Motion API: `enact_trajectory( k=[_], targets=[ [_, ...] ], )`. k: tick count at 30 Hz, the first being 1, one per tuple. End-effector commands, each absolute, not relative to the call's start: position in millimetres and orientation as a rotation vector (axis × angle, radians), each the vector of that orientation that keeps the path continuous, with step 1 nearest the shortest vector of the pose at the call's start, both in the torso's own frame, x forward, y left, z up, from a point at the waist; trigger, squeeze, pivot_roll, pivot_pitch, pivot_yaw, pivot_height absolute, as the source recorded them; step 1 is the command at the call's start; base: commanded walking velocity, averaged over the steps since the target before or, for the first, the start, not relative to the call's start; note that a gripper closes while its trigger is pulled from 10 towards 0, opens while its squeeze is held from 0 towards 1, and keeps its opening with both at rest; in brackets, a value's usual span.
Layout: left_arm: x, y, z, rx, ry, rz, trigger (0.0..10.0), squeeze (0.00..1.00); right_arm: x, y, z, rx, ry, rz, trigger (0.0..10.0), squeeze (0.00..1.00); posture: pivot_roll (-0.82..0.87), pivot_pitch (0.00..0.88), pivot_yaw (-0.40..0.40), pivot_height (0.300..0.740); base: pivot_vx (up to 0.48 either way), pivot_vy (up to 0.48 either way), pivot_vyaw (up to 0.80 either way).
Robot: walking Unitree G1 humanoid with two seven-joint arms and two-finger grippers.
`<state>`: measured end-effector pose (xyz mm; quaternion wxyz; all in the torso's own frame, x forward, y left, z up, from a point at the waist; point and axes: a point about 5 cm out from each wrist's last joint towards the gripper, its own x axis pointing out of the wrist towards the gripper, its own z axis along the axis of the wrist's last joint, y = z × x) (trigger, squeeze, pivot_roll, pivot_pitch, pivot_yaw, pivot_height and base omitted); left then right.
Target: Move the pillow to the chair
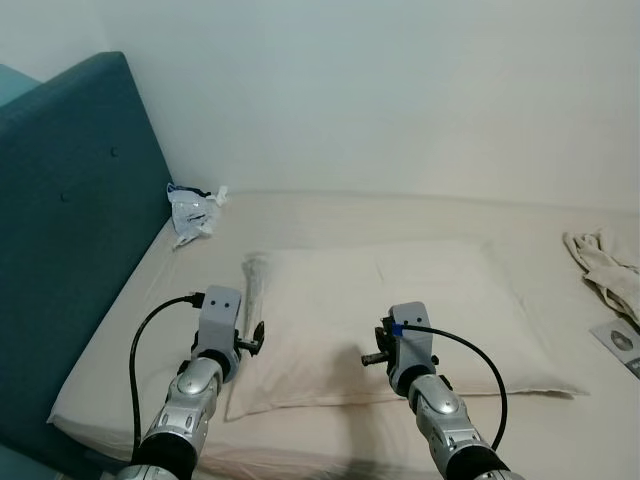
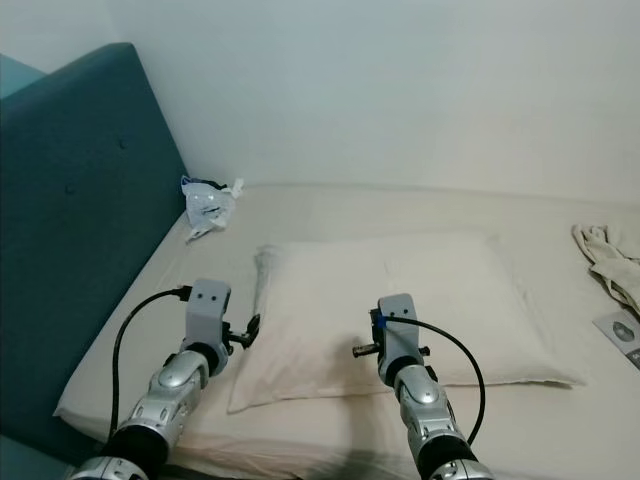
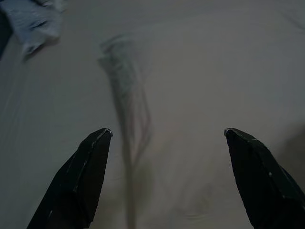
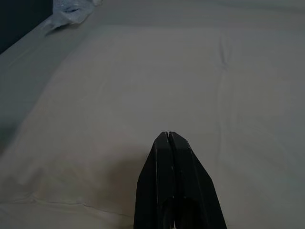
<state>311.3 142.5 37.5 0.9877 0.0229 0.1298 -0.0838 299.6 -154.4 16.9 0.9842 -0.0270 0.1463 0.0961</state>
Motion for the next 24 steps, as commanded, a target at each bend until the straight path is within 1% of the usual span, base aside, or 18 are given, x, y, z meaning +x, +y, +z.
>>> enact_trajectory(
  k=[1,8,14,24],
  targets=[
    [310.0,142.4,34.6,0.058,0.283,-0.183,10.0,0.00,295.2,-154.3,11.4,-0.044,0.320,0.183,10.0,0.00,-0.07,0.038,0.042,0.740,0.000,0.000,0.00],
    [310.5,141.5,30.7,0.096,0.324,-0.183,10.0,0.00,293.5,-155.9,10.1,-0.037,0.321,0.171,10.0,0.00,-0.07,0.040,0.050,0.740,0.000,-0.462,0.00],
    [310.5,140.4,27.3,0.088,0.360,-0.186,10.0,0.00,293.2,-160.7,10.6,-0.038,0.317,0.153,10.0,0.00,-0.08,0.043,0.063,0.740,0.000,0.000,0.00],
    [313.2,138.1,29.1,0.074,0.356,-0.184,10.0,0.00,293.4,-163.8,11.5,-0.040,0.311,0.144,10.0,0.00,-0.09,0.043,0.065,0.740,0.000,0.000,0.00]
  ],
)
